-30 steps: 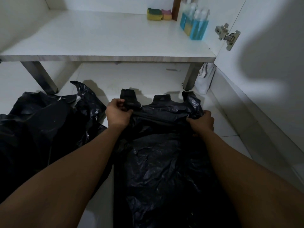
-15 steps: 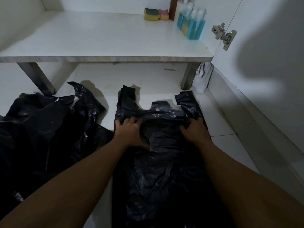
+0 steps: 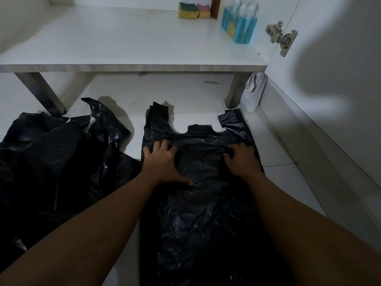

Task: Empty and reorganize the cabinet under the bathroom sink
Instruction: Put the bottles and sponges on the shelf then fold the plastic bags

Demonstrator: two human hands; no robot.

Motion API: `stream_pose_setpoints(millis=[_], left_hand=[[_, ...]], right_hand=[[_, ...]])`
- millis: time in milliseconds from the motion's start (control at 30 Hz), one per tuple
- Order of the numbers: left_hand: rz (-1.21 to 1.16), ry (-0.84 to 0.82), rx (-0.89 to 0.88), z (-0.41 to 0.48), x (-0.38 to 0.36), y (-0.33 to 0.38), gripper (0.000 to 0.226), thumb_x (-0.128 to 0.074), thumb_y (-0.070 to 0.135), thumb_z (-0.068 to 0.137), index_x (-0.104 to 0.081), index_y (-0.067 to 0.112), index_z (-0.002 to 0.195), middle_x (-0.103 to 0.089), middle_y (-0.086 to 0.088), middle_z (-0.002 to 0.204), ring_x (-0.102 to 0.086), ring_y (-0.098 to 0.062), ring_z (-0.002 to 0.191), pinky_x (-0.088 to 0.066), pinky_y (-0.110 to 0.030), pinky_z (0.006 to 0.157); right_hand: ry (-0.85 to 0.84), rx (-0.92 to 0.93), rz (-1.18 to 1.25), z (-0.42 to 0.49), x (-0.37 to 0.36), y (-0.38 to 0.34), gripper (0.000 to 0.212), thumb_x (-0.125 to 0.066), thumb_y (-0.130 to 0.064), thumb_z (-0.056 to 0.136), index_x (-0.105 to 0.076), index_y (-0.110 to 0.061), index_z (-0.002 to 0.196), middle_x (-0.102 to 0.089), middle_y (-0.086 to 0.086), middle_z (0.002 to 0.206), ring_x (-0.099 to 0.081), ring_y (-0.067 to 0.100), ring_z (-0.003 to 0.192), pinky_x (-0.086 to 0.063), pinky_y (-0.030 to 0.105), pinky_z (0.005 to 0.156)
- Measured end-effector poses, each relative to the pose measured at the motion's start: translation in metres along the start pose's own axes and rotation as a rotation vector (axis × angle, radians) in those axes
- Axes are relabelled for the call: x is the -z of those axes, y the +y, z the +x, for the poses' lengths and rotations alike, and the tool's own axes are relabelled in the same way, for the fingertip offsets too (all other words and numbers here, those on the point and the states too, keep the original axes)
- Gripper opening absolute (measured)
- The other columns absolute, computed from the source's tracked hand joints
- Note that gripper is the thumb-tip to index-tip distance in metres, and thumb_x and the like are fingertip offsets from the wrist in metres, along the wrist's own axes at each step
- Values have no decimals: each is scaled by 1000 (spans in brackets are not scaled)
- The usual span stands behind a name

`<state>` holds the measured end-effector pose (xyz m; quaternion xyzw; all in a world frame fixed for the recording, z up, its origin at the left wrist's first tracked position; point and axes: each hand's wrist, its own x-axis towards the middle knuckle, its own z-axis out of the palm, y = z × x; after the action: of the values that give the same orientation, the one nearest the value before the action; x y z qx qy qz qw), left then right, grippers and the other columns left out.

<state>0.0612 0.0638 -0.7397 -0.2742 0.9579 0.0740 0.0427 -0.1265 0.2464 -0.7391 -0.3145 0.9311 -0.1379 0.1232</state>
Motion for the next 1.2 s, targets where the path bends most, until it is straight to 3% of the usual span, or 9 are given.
stream_pose_setpoints(millis=[133, 267, 367, 567, 700, 833, 967, 1067, 1200], left_hand=[[-28, -89, -22, -3, -4, 1, 133, -54, 99, 32, -34, 35, 147, -34, -2, 148, -30, -28, 137, -24, -59, 111], [-8, 28, -41, -7, -1, -2, 129, -53, 100, 33, -39, 34, 143, -37, 0, 142, -32, -25, 131, -27, -53, 110], [23, -11, -43, -10, -1, -6, 129, -55, 98, 34, -40, 31, 142, -36, -2, 142, -32, -26, 131, -29, -51, 110], [5, -96, -35, -21, 0, -3, 130, -58, 96, 40, -29, 31, 149, -35, -4, 151, -32, -29, 138, -21, -57, 114], [-9, -75, -19, -29, 24, -6, 113, -63, 87, 54, -33, 27, 146, -37, -3, 148, -33, -27, 137, -22, -54, 113], [46, -36, 65, -46, 59, -31, 86, -63, 71, 73, -41, 24, 141, -43, -6, 142, -38, -28, 133, -25, -56, 110], [104, 45, 178, -72, 101, -74, 74, -60, 67, 76, -48, 24, 135, -49, -7, 137, -41, -29, 129, -30, -55, 106], [58, -4, 238, -97, 126, -110, 72, -64, 74, 68, -56, 26, 121, -57, -3, 126, -50, -26, 121, -31, -53, 103], [42, -109, 255, -132, 139, -147, 75, -64, 88, 52, -60, 29, 99, -63, 5, 107, -57, -20, 109, -31, -51, 101]], right_hand=[[-70, -8, 0, 0, -2, 2, 47, -45, -43, 96, -52, -18, 135, -40, 14, 145, -30, 37, 135, -34, 49, 107], [95, -27, 52, -8, 6, -3, 34, -54, -36, 92, -60, -13, 116, -51, 13, 126, -46, 33, 119, -46, 40, 88], [-24, -73, 50, -15, 4, -4, 33, -59, -43, 81, -62, -14, 95, -60, 9, 103, -60, 29, 94, -51, 33, 74], [-52, -61, 41, -29, 6, -1, 38, -60, -46, 83, -62, -13, 103, -53, 12, 118, -58, 32, 101, -53, 44, 85], [-36, -52, 93, -32, 21, -14, 30, -58, -44, 82, -63, -16, 91, -61, 12, 107, -61, 29, 90, -54, 42, 84], [-41, 20, 139, -41, 28, -68, 24, -59, -38, 86, -64, -16, 92, -63, 6, 100, -62, 23, 87, -53, 38, 82], [-59, 133, 221, -57, 28, -147, 32, -62, -36, 88, -66, -19, 114, -65, 5, 117, -62, 25, 107, -50, 37, 95], [-184, 241, 258, -75, 15, -204, 26, -65, -36, 88, -70, -18, 106, -69, 6, 109, -64, 26, 104, -52, 38, 92], [-595, 108, 32, -100, -6, -259, 56, -63, -57, 84, -62, -9, 112, -65, 12, 105, -65, 32, 98, -52, 40, 89]])
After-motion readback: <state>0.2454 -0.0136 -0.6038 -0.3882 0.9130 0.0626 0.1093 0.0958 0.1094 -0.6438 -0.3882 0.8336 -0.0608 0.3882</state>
